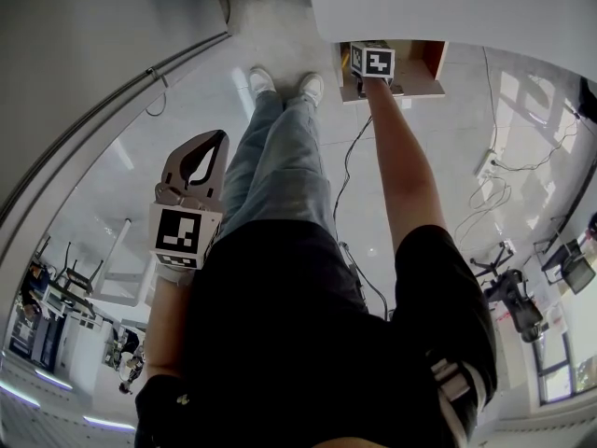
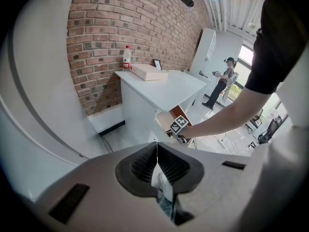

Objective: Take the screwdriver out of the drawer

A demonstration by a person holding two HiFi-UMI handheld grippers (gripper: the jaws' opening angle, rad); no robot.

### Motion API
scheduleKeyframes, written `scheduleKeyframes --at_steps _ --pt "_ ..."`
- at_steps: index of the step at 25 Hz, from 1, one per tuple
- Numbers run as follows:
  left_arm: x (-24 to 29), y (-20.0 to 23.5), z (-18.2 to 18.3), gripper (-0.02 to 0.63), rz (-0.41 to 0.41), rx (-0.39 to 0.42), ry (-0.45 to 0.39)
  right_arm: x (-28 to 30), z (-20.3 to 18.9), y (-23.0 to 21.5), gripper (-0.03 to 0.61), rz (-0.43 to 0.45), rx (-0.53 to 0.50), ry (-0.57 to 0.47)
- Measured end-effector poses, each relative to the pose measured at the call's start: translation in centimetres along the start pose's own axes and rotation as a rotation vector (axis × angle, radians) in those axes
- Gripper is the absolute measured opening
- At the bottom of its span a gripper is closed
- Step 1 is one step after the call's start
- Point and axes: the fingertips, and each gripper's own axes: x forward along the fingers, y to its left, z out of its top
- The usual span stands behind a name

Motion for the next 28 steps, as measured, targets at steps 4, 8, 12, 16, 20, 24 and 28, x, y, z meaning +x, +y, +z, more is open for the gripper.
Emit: scheduleKeyframes --at_steps 4,8,12,16,20,24,28 --pt "-0.1 0.3 -0.2 0.005 0.008 -0.005 0.007 0.4 -0.2 -0.5 0.067 -0.027 0.014 0.013" --pt "-0.1 0.7 -0.4 0.005 0.014 -0.008 0.009 0.3 -0.3 -0.4 0.063 -0.029 0.027 -0.004" --pt "0.0 0.4 0.2 0.005 0.012 -0.003 -0.001 -0.3 -0.1 -0.1 0.060 -0.025 0.021 -0.006" --pt "-0.2 -0.3 0.8 0.005 0.004 0.004 -0.011 -1.8 0.3 0.4 0.058 -0.013 0.016 -0.038" --pt "-0.6 -1.0 1.4 0.005 -0.004 0.011 -0.028 -3.5 0.3 1.2 0.058 -0.006 -0.024 -0.066" --pt "-1.1 -2.0 2.3 0.005 -0.016 0.021 -0.048 -5.9 1.0 1.6 0.057 -0.006 -0.052 -0.112" --pt "-1.4 -2.7 3.1 0.005 -0.024 0.027 -0.068 -8.1 1.1 1.7 0.057 -0.013 -0.064 -0.132"
